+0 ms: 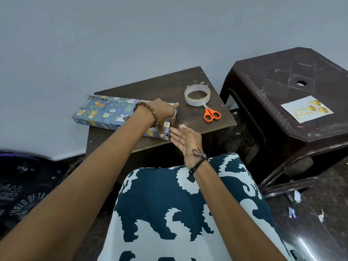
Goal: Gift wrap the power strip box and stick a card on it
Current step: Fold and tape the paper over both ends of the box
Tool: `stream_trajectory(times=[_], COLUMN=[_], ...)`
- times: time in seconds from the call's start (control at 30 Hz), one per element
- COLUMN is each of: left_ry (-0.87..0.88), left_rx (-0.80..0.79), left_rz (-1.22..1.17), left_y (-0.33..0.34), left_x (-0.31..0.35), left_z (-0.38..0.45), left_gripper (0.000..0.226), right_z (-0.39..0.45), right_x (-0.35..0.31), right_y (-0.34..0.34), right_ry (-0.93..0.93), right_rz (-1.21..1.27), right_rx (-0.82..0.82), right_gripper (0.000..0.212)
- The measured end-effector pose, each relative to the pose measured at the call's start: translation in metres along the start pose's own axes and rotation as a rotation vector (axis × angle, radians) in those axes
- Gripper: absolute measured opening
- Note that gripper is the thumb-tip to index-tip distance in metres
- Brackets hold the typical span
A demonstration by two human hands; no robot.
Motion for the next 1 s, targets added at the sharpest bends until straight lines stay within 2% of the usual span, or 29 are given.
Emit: stream_trajectory(times=[0.2, 0.4, 0.57, 0.73, 1.0], left_ry=[0.014, -0.003, -0.002, 0.009, 0.017], left_rx=[0.018, 0.015, 0.004, -0.003, 0.005], left_rz=[-0.02, -0.031, -0.066, -0.069, -0.061], left_y=[0.002, 0.001, 0.002, 0.002, 0.0], left_x=[0.0, -0.003, -0.002, -0.002, 0.0], left_z=[-0.002, 0.0, 0.0, 0.0, 0.0], left_gripper=[0.049, 0.05, 0.042, 0.045, 0.045], right_z=[0.001, 0.0, 0.0, 0.001, 0.005], right_x=[0.004, 0.004, 0.006, 0.01, 0.02], right_y=[0.002, -0.001, -0.005, -0.003, -0.002], right_ry=[0.042, 0.036, 0.008, -0.006, -0.063], right_rz=[0.037, 0.046, 0.131, 0.23, 0.2], right_rx=[0.019, 0.059, 0.121, 0.109, 0.138], right_gripper=[0.017, 0.013, 0.028, 0.028, 0.024])
Point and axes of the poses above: each hand's wrist, its own z-axis towards the middle knuckle, its own y-axis out of the palm, x = y × z, the point moved 6 cm from there along z, towards the middle knuckle, and after that the axes turned 3 degrees about x, right-handed, at the moved point
